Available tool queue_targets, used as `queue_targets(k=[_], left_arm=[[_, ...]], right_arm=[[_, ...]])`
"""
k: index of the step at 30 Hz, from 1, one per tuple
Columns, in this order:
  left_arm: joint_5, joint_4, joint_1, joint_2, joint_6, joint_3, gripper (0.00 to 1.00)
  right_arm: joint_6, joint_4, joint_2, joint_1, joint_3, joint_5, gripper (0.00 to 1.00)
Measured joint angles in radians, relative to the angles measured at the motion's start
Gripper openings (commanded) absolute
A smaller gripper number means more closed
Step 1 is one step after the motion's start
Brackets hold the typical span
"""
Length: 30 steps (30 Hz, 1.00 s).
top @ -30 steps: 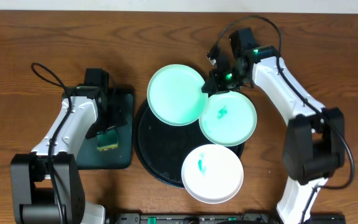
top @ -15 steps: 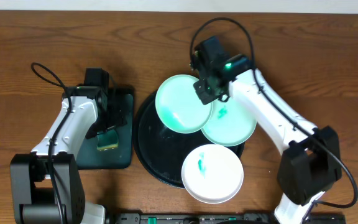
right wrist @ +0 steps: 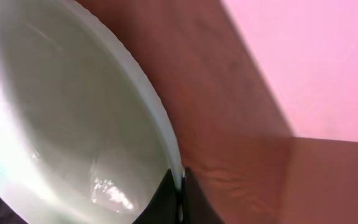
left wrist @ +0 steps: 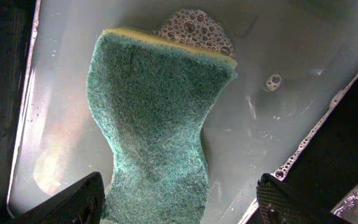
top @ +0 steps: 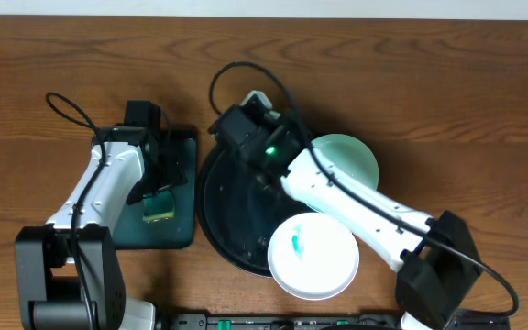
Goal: Clean dirty plates on tray and stack at the side
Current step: 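Carry the mint plate to the right side of the table with right gripper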
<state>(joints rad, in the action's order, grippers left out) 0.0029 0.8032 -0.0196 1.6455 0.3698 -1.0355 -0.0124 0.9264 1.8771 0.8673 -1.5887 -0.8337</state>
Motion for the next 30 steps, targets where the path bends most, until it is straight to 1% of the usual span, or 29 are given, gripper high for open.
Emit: queue_targets(k=[5,10,18,30], left_arm=[[0.000,0.000,0.000,0.000,0.000,0.000,0.79],[0.000,-0.001,0.000,0.000,0.000,0.000,0.79],[0.000,-0.001,0.000,0.000,0.000,0.000,0.79],[0.000,-0.001,0.000,0.000,0.000,0.000,0.79]], right_arm=[[0.000,-0.012,0.000,0.049,0.000,-0.166,0.01],[0.000,-0.013,0.000,0.075,0.000,-0.241,0.01],[0.000,-0.018,0.000,0.092,0.000,-0.292,0.01],[0.000,-0.018,0.000,0.092,0.000,-0.292,0.01]])
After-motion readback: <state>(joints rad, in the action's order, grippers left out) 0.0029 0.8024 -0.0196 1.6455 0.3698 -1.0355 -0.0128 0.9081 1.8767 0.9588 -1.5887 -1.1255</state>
